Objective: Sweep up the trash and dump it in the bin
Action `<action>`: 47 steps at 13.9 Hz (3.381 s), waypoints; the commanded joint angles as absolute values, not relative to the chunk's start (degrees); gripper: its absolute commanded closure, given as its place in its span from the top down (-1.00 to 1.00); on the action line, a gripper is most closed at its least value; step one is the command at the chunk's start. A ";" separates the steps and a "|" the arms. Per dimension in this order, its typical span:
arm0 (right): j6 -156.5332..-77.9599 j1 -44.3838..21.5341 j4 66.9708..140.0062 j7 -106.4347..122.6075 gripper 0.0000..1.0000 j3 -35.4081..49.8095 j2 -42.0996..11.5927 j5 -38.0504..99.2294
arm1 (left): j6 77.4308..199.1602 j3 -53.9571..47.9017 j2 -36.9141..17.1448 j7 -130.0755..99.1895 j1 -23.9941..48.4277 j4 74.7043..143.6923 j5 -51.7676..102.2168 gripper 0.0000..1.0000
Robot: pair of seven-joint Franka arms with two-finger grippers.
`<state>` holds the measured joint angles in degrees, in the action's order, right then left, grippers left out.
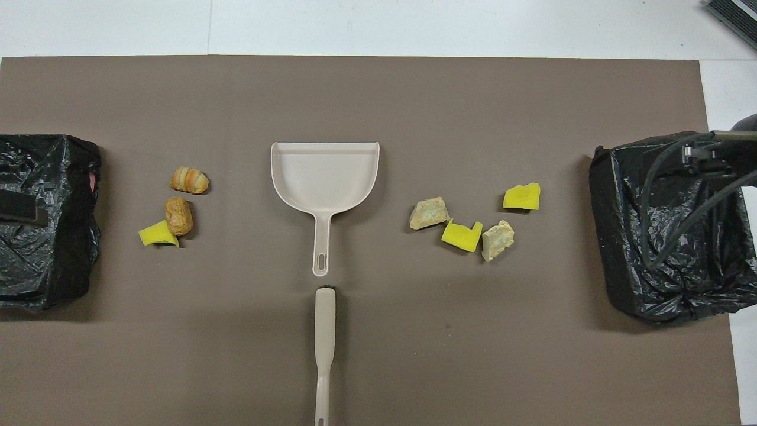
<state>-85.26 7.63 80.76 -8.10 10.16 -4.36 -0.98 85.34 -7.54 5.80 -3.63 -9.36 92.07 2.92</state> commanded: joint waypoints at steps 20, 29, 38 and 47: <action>-84.64 8.70 80.16 -6.42 1.00 9.76 -4.39 0.09 | 84.90 -7.56 7.03 -4.13 -9.58 93.25 2.72 1.00; -87.63 7.65 84.55 -7.21 1.00 9.84 -2.02 -0.35 | 84.90 -7.56 6.94 -4.13 -9.58 93.25 2.72 1.00; -87.63 7.56 84.73 -7.12 1.00 10.10 -1.93 -0.26 | 84.90 -7.56 6.94 -4.13 -9.49 93.25 2.72 1.00; -91.84 -4.64 81.31 -17.82 1.00 10.63 -7.97 -4.39 | 84.90 -7.65 6.94 -4.13 -9.58 93.25 2.72 1.00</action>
<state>-89.41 -2.06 82.69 -13.96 10.58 -4.59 -3.08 85.34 -7.54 5.80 -3.64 -9.36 92.07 2.92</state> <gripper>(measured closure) 0.000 0.000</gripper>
